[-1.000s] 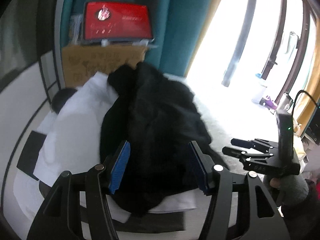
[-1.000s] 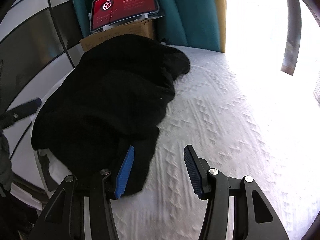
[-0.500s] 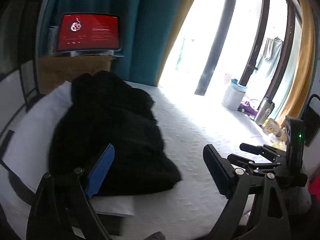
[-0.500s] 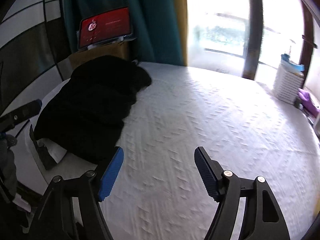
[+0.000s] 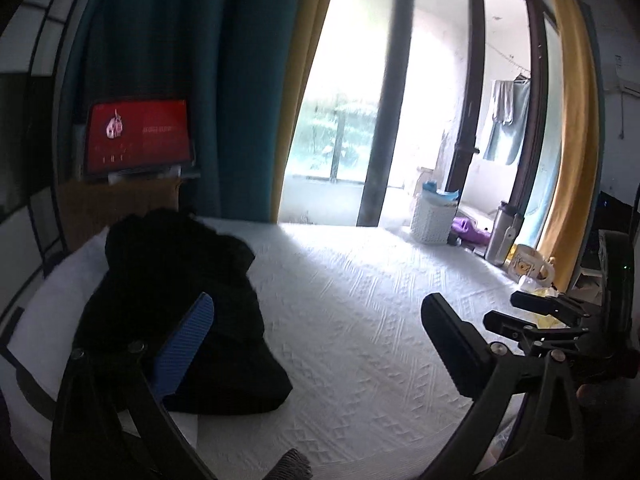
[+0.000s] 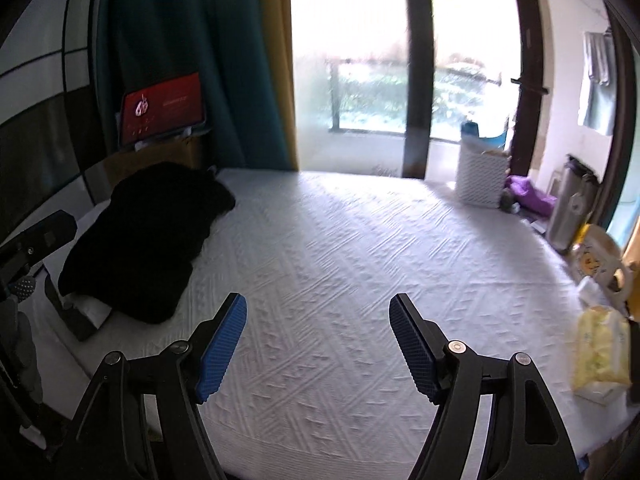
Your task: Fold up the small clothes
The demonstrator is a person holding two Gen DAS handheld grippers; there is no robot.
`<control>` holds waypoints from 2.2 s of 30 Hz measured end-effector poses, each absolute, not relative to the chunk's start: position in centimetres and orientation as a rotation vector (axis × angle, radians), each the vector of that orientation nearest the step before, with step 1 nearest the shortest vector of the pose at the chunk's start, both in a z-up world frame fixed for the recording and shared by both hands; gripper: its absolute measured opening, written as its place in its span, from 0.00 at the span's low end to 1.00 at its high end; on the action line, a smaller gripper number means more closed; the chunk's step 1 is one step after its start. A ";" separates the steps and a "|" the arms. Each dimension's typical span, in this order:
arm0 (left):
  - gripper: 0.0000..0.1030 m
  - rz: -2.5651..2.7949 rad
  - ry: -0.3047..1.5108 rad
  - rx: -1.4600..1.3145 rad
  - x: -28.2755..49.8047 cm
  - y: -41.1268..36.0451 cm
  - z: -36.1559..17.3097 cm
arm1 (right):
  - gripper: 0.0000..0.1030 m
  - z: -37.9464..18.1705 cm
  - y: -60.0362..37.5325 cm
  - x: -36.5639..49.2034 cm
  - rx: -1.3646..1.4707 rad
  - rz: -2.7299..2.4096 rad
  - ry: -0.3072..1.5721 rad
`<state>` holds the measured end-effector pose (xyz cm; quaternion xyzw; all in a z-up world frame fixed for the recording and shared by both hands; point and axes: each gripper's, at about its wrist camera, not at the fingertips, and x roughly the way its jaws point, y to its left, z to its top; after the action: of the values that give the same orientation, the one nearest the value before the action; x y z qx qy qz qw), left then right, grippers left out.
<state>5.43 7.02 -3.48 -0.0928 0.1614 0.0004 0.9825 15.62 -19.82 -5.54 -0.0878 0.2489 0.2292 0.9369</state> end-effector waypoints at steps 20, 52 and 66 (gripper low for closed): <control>0.99 0.117 0.070 -0.076 0.9 5.4 2.8 | 0.90 2.8 -22.7 8.7 -0.205 0.340 0.219; 1.00 0.198 0.004 -0.104 -0.9 7.4 3.1 | 0.91 4.5 -22.0 6.9 -0.151 0.309 0.144; 1.00 0.196 0.014 -0.099 -0.9 7.1 3.1 | 0.91 4.3 -22.1 7.0 -0.153 0.308 0.153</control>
<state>-0.85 7.09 3.06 -0.0496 0.0071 0.0976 0.9940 7.01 -22.10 4.30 -0.0760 0.0759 0.1532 0.9823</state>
